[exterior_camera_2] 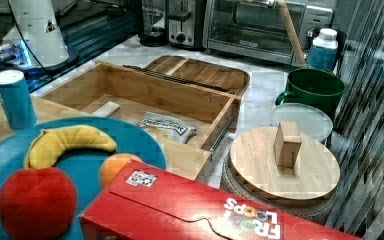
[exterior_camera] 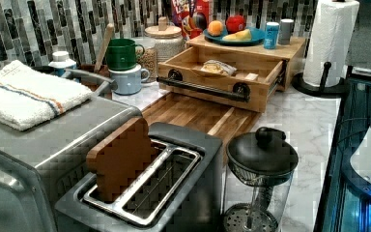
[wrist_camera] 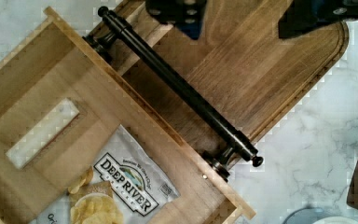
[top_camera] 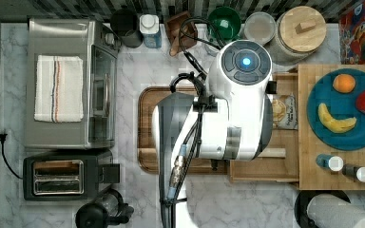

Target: Close the drawer.

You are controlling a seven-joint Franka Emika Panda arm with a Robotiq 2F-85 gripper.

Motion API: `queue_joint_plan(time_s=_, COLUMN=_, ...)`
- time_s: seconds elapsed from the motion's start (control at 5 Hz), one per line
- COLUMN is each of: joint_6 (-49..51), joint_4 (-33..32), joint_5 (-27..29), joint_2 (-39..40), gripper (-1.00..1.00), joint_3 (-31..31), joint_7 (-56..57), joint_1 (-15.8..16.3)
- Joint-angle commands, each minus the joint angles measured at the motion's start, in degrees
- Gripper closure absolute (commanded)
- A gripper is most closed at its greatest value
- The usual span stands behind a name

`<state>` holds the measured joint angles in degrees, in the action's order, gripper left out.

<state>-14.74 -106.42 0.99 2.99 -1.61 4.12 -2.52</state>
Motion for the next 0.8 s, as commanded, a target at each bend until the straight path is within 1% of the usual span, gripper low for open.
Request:
queue_joint_plan(time_s=0.2, joint_6=-0.1, joint_4=0.0, joint_5=0.4, joint_2=0.0, gripper=1.0, joint_3=0.0, joint_7=0.7, joint_1=-0.4)
queue_joint_plan(time_s=0.4, joint_6=-0.1, joint_4=0.0, joint_5=0.4, joint_2=0.0, gripper=1.0, joint_3=0.5, joint_7=0.7, joint_1=-0.8)
queue_joint_plan(time_s=0.6, joint_6=4.5, joint_4=2.9, joint_5=3.4, joint_2=1.8, gripper=-1.0, joint_3=0.5, joint_7=7.9, joint_1=-0.6)
queue_joint_plan(time_s=0.8, joint_6=3.7, joint_4=1.5, joint_5=3.0, joint_2=0.9, gripper=-1.0, joint_3=2.4, joint_7=15.4, joint_1=0.7)
